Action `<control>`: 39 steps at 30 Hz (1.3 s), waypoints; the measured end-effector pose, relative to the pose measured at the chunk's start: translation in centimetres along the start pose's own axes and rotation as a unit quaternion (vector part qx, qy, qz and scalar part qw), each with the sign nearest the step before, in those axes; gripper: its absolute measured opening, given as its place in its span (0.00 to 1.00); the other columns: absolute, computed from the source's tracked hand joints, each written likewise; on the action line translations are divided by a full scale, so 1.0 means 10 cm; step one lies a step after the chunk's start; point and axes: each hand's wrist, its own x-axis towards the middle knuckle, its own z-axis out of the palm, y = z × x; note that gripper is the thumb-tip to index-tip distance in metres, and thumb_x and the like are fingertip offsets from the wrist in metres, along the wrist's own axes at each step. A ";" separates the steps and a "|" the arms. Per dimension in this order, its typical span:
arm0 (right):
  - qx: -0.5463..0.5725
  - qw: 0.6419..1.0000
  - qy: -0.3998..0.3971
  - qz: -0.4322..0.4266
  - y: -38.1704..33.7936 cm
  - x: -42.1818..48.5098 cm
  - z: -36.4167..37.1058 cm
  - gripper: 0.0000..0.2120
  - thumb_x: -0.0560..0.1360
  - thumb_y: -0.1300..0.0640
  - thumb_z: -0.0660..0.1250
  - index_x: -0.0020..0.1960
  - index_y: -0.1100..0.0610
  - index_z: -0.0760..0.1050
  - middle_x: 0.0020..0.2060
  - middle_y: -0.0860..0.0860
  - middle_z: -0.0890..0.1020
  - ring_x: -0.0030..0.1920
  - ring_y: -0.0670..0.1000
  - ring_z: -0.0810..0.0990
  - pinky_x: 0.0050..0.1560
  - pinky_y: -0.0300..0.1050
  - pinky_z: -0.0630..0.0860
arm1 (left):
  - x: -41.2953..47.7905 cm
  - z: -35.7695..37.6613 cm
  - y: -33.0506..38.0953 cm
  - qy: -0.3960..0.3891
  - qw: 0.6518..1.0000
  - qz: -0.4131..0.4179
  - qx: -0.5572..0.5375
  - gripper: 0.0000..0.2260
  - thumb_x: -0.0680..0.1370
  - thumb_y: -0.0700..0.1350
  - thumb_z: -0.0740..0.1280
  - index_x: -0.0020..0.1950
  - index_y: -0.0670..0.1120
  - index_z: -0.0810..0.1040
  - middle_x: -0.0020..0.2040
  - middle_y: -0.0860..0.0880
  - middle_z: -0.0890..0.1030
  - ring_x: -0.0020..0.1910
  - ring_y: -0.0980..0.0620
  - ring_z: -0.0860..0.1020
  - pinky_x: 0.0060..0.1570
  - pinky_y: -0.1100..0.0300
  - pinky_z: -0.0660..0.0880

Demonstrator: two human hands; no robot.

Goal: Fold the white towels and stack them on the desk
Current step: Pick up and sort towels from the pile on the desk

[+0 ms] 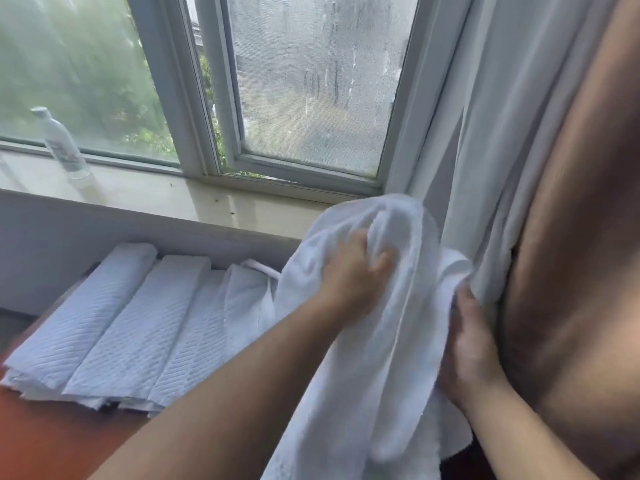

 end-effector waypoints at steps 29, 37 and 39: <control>-0.446 0.894 0.053 -0.008 0.20 0.27 0.03 0.30 0.70 0.47 0.77 0.67 0.38 0.69 0.59 0.40 0.76 0.58 0.46 0.77 0.57 0.42 0.72 | -0.53 -0.08 -0.78 -0.030 0.969 -0.228 0.094 0.34 0.77 0.59 0.69 0.77 0.52 0.58 0.71 0.49 0.65 0.69 0.45 0.67 0.67 0.49 0.68; -0.487 0.820 0.258 -0.155 -0.04 0.34 -0.11 0.18 0.73 0.58 0.69 0.61 0.46 0.77 0.59 0.52 0.79 0.59 0.59 0.76 0.59 0.50 0.72 | -0.58 -0.13 -0.97 0.002 0.974 -0.150 0.170 0.34 0.75 0.65 0.65 0.78 0.56 0.61 0.73 0.52 0.71 0.72 0.46 0.66 0.70 0.48 0.66; -0.619 0.739 0.244 -0.102 -0.04 0.33 -0.08 0.24 0.75 0.61 0.66 0.69 0.48 0.74 0.67 0.57 0.72 0.65 0.64 0.70 0.66 0.56 0.67 | -0.60 -0.06 -1.00 -0.075 0.974 -0.168 0.135 0.37 0.74 0.64 0.68 0.80 0.58 0.58 0.69 0.51 0.74 0.68 0.47 0.71 0.67 0.49 0.70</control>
